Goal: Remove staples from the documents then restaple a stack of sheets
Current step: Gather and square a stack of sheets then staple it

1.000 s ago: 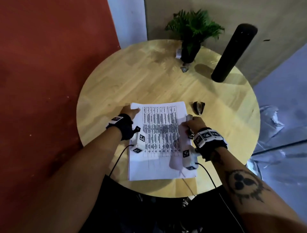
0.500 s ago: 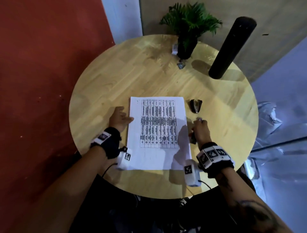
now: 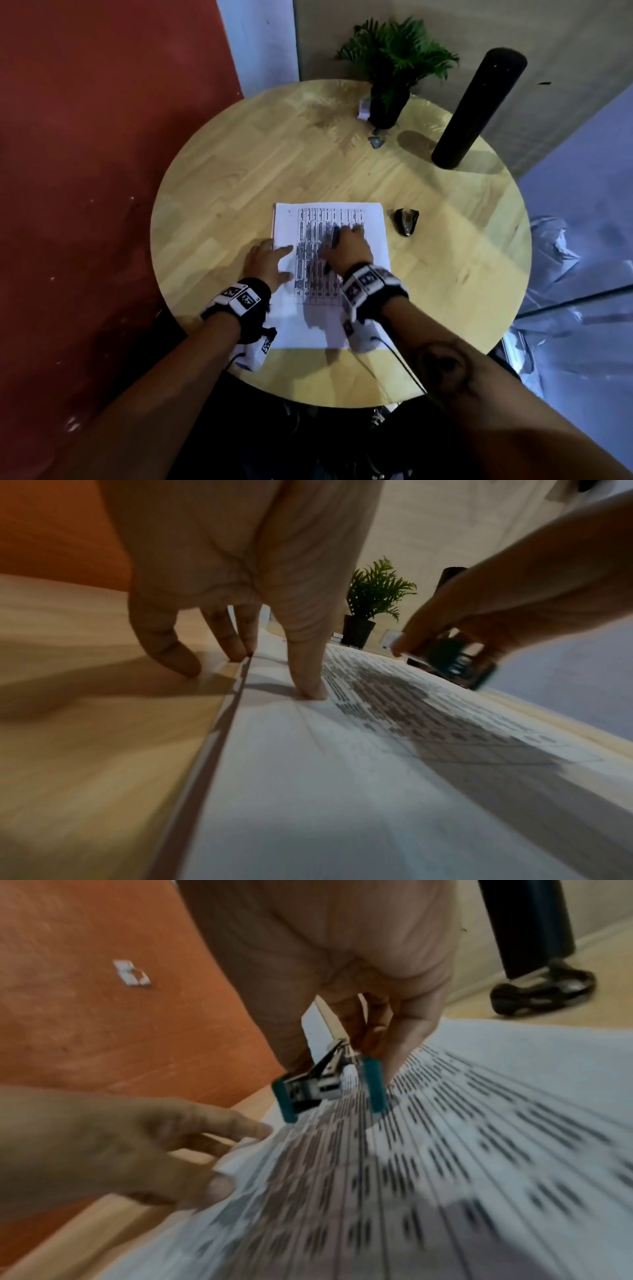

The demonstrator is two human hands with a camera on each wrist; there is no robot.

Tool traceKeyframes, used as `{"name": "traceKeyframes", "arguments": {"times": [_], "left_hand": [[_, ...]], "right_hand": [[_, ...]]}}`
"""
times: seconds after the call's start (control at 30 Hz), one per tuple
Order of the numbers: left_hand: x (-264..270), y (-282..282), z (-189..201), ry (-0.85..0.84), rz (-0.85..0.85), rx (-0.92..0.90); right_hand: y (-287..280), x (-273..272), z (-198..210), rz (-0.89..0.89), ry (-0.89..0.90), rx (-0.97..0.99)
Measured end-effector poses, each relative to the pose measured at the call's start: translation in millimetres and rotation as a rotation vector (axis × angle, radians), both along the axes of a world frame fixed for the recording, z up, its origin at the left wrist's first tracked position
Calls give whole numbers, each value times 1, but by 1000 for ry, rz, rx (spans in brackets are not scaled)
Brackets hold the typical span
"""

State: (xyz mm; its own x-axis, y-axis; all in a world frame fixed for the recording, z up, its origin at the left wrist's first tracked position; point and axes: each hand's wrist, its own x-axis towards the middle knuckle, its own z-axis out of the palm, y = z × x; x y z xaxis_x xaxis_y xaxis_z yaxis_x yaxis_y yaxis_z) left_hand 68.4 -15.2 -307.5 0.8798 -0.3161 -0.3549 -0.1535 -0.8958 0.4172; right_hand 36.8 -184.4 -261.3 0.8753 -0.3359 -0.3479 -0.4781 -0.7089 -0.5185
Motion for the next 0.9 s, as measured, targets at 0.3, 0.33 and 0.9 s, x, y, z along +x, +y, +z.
{"name": "traceKeyframes", "arguments": {"times": [0.3,0.33,0.9], "left_hand": [[-2,-7,3,13,19,16],[-2,-6,4,23,21,9],[-89,29,8,-53,102,181]], "right_hand": [[-6,27,-27,39,66,26],[-8,27,-26,30,59,50],[-14,-149,-28,110,-119,-364]]}}
